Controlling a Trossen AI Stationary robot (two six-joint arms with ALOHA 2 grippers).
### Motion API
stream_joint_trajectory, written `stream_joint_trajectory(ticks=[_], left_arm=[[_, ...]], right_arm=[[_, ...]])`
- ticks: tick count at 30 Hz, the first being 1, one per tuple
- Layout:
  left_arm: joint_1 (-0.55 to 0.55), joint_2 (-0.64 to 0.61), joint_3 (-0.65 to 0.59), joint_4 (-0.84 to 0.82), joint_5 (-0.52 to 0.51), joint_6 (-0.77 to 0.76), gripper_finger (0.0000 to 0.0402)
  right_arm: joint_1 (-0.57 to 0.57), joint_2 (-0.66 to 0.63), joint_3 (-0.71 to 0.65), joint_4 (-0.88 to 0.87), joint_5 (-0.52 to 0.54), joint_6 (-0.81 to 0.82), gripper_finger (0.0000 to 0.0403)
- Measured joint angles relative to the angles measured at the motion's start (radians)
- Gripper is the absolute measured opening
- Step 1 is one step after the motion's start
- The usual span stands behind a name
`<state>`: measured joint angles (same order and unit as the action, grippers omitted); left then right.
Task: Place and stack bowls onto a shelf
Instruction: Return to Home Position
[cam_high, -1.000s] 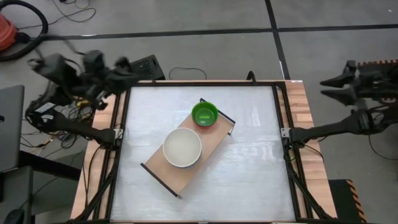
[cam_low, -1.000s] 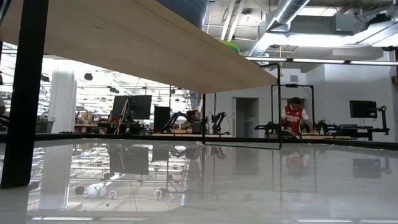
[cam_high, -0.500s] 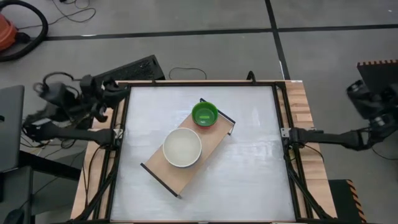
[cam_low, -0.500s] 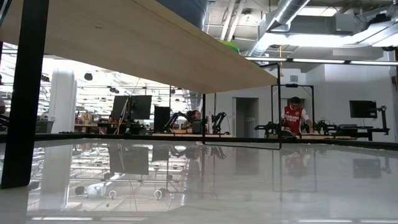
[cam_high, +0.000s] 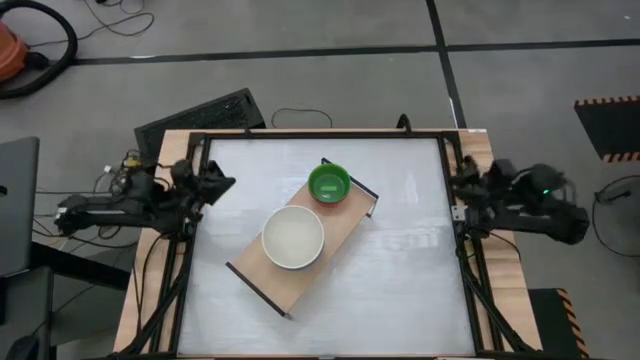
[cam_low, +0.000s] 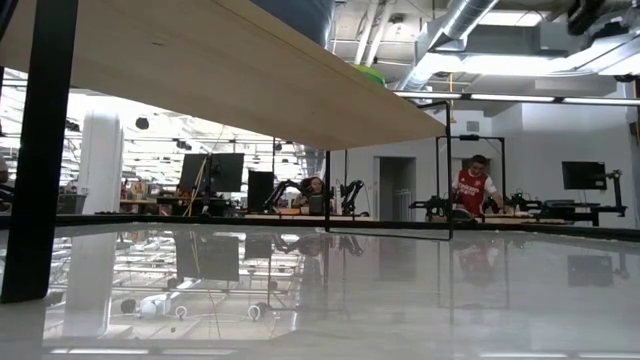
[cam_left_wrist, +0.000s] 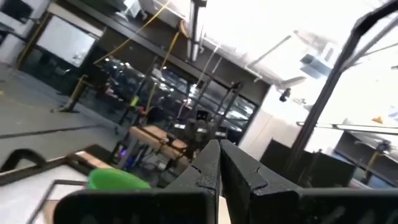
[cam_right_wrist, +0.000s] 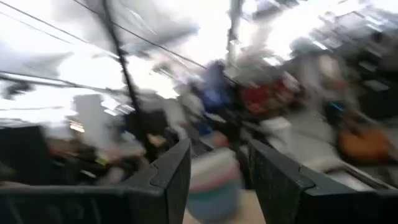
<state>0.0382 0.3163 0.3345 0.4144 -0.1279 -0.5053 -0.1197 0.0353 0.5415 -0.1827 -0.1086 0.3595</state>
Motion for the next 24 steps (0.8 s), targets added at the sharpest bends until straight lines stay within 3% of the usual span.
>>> stream_joint_trajectory(ticks=[3, 9, 16, 18, 24], left_arm=[[-0.042, 0.009, -0.06, 0.048, -0.033, 0.004, 0.0], [-0.199, 0.069, -0.116, 0.059, -0.18, 0.027, 0.0], [-0.419, 0.139, -0.129, 0.055, -0.431, 0.079, 0.0], [-0.468, 0.139, -0.129, 0.052, -0.48, 0.086, 0.0], [-0.538, 0.082, -0.129, 0.032, -0.471, 0.105, 0.0]], right_arm=[[0.014, -0.019, -0.169, 0.255, -0.054, 0.033, 0.0183], [0.067, -0.032, -0.392, 0.51, -0.082, 0.101, 0.0183], [0.137, -0.032, -0.53, 0.575, -0.082, 0.036, 0.0183], [0.164, -0.031, -0.533, 0.505, -0.077, -0.016, 0.0183], [0.19, -0.031, -0.533, 0.436, 0.016, -0.135, 0.0183]])
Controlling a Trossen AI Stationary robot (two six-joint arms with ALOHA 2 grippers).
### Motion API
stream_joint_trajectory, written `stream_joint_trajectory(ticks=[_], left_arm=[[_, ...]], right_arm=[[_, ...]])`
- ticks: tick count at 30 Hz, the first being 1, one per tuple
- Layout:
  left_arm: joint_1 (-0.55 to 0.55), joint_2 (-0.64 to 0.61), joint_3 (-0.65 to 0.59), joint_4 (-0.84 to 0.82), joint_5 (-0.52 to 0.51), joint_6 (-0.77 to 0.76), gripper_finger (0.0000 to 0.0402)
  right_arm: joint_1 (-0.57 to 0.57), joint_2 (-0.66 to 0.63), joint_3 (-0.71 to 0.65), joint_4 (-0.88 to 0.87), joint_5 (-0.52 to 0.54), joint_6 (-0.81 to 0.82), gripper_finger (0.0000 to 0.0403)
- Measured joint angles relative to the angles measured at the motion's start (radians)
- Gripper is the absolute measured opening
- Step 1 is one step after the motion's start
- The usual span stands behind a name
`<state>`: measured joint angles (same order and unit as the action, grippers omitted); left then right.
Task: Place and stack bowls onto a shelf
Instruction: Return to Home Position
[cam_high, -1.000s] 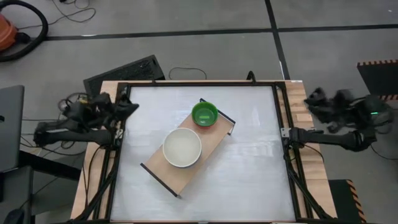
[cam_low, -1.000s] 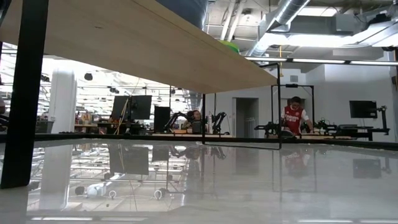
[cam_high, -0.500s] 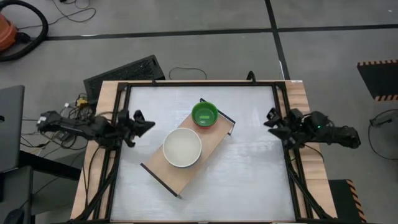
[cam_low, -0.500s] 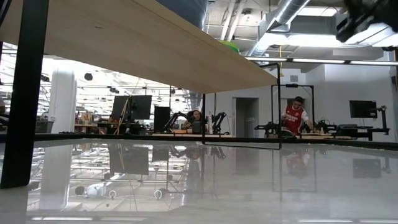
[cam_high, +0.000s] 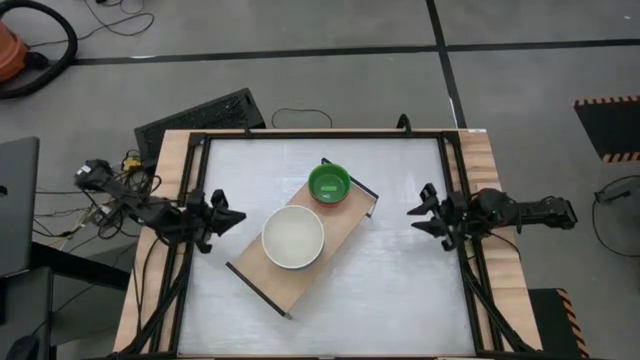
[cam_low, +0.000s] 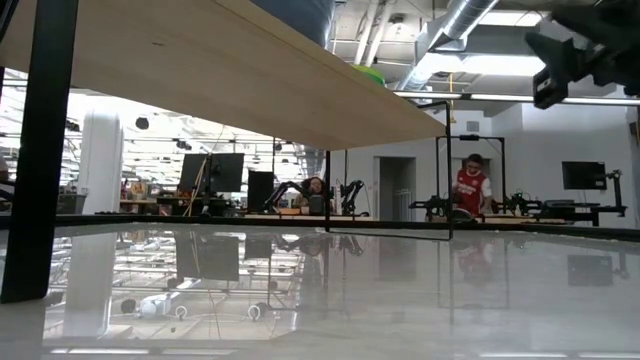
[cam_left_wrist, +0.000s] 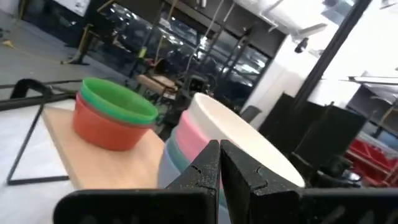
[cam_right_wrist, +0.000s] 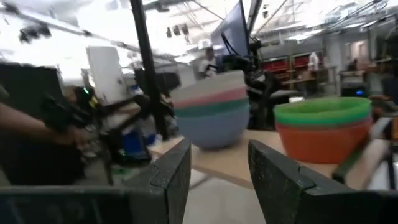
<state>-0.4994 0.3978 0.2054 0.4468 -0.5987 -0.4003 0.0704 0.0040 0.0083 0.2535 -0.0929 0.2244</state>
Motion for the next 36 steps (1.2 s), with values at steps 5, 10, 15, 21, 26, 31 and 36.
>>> stream_joint_trajectory(ticks=[5, 10, 15, 21, 26, 31, 36], left_arm=[[-0.006, -0.128, 0.0, -0.174, 0.008, -0.017, 0.0], [-0.006, -0.305, 0.0, -0.383, -0.008, -0.03, 0.0], [-0.006, -0.396, -0.022, -0.486, -0.043, 0.01, 0.0], [-0.007, -0.387, -0.194, -0.363, -0.047, -0.122, 0.0], [-0.03, -0.375, -0.193, -0.32, 0.02, -0.106, 0.0], [-0.059, -0.394, -0.193, -0.279, 0.132, -0.046, 0.0], [-0.085, -0.393, -0.193, -0.333, 0.089, -0.054, 0.0]], right_arm=[[-0.001, 0.0, 0.0, -0.076, 0.014, -0.087, 0.0183], [-0.001, 0.0, 0.0, -0.123, 0.016, -0.069, 0.0183], [-0.001, 0.0, -0.001, -0.134, 0.022, -0.073, 0.0183], [-0.001, 0.001, -0.001, -0.196, 0.047, -0.068, 0.0183], [-0.013, 0.001, -0.002, -0.208, 0.046, -0.074, 0.0183], [-0.028, 0.005, -0.002, -0.221, 0.047, -0.1, 0.0183], [-0.041, 0.003, -0.002, -0.226, 0.046, -0.141, 0.0183]])
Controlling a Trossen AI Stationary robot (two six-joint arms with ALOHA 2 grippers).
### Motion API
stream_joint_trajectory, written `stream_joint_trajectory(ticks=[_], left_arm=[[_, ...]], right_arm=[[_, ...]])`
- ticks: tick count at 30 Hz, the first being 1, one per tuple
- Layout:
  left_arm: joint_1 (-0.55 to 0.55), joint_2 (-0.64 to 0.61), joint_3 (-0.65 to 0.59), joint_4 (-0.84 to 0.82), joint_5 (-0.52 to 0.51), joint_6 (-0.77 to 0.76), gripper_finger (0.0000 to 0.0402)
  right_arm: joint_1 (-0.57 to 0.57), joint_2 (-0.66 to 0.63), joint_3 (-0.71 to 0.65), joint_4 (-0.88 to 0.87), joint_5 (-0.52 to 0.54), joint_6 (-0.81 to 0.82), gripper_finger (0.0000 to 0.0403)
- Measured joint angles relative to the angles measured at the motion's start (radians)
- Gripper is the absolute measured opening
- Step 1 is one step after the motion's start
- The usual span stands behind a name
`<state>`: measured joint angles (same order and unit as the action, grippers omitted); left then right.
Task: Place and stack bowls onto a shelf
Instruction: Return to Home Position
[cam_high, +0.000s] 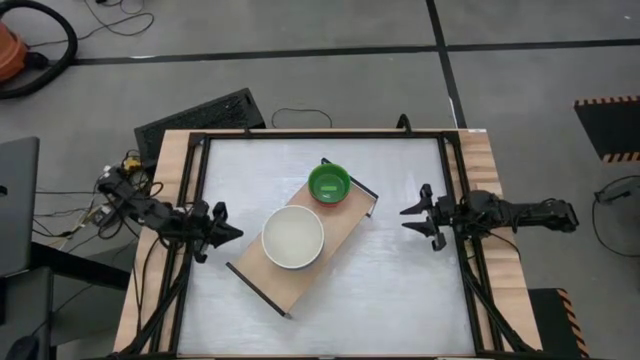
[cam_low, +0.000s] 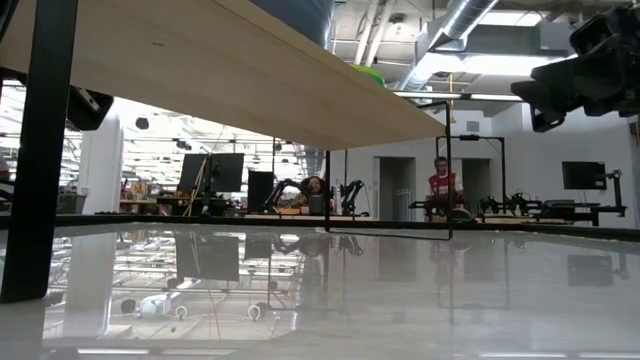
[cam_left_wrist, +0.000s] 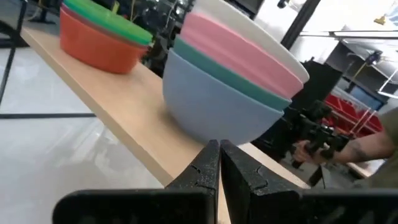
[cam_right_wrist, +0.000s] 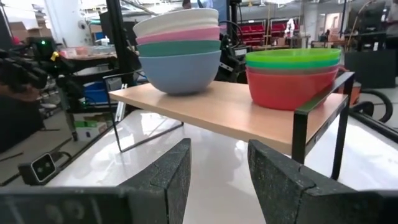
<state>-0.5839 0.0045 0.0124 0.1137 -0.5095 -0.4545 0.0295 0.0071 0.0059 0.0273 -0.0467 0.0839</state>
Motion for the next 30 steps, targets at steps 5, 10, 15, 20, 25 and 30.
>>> stream_joint_trajectory(ticks=[5, 10, 15, 20, 25, 30], left_arm=[[-0.028, 0.0, 0.0, 0.006, -0.04, 0.025, 0.0], [-0.034, 0.0, 0.0, 0.005, -0.048, 0.053, 0.0], [-0.034, 0.0, 0.0, -0.032, -0.036, 0.07, 0.0], [-0.034, 0.012, 0.001, -0.046, -0.007, 0.126, 0.0], [-0.034, 0.013, 0.001, -0.047, -0.007, 0.148, 0.0], [-0.034, 0.013, 0.002, -0.048, -0.006, 0.14, 0.0]], right_arm=[[-0.015, -0.001, 0.0, -0.002, 0.0, -0.013, 0.0183], [-0.021, -0.001, 0.0, -0.003, 0.0, -0.007, 0.0183], [-0.021, -0.001, 0.0, -0.003, 0.0, -0.006, 0.0183], [-0.021, -0.001, -0.001, -0.004, 0.0, -0.006, 0.0183], [-0.021, -0.001, -0.001, -0.001, 0.0, -0.006, 0.0183], [-0.021, -0.001, -0.001, -0.001, 0.0, -0.005, 0.0183]])
